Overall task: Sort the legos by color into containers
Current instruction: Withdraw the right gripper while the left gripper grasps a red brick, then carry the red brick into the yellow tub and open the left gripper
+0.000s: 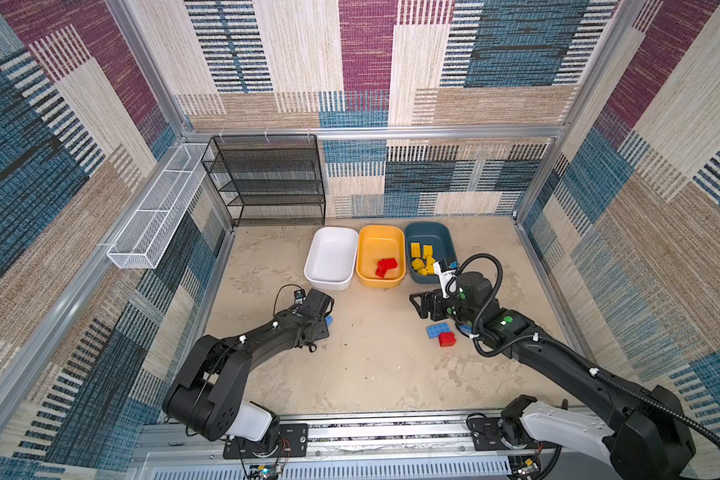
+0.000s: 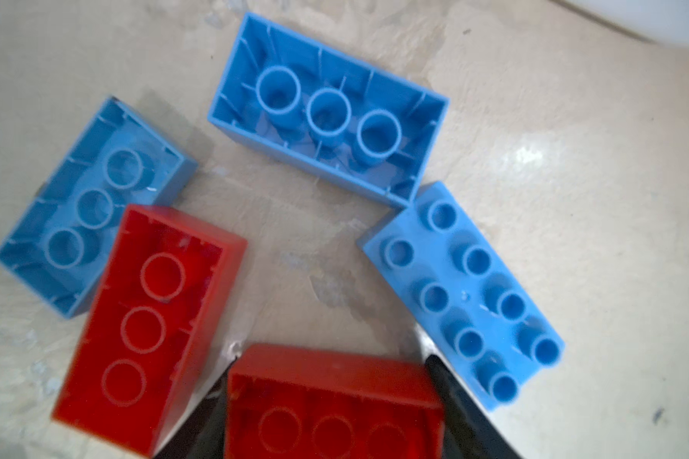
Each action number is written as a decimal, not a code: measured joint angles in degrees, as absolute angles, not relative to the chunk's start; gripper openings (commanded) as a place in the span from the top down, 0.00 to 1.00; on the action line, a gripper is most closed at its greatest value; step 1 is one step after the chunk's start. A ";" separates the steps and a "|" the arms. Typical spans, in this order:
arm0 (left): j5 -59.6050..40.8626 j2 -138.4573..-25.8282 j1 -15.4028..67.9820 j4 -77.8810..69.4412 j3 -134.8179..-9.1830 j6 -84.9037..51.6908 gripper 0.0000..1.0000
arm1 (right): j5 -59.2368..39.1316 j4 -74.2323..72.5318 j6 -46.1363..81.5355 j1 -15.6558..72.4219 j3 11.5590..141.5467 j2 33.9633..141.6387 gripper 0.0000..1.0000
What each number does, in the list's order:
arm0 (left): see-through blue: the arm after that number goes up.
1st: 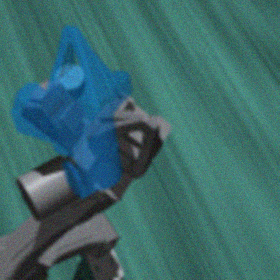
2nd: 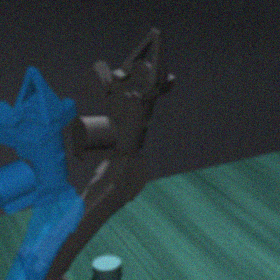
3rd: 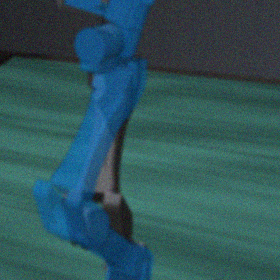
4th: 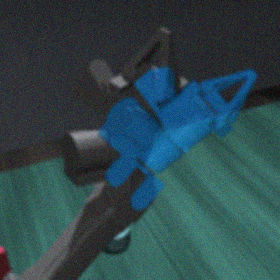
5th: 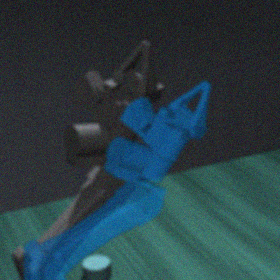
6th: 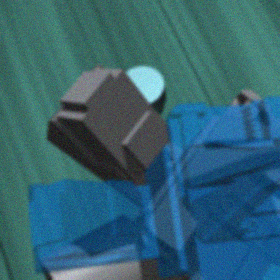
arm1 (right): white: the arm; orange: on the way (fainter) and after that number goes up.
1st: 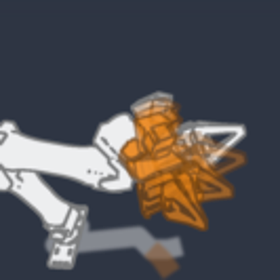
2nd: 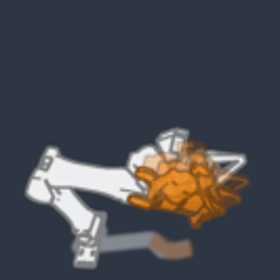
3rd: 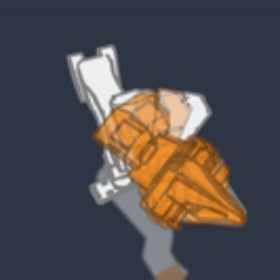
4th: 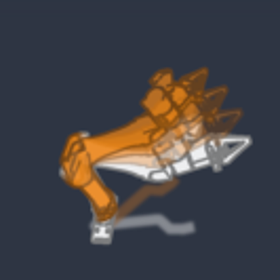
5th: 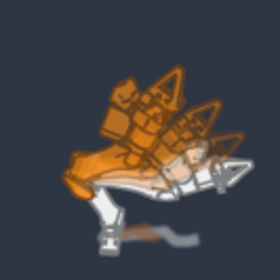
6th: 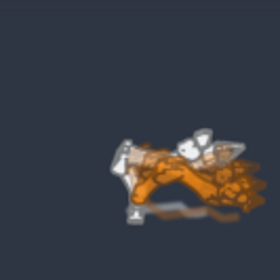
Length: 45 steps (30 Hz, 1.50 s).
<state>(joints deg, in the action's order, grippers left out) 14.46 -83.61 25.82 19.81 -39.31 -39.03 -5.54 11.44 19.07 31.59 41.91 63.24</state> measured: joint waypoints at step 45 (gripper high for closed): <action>-0.08 -122.34 30.44 51.29 -113.40 -29.56 0.52 | -5.87 -16.69 36.36 31.64 17.17 54.22 0.09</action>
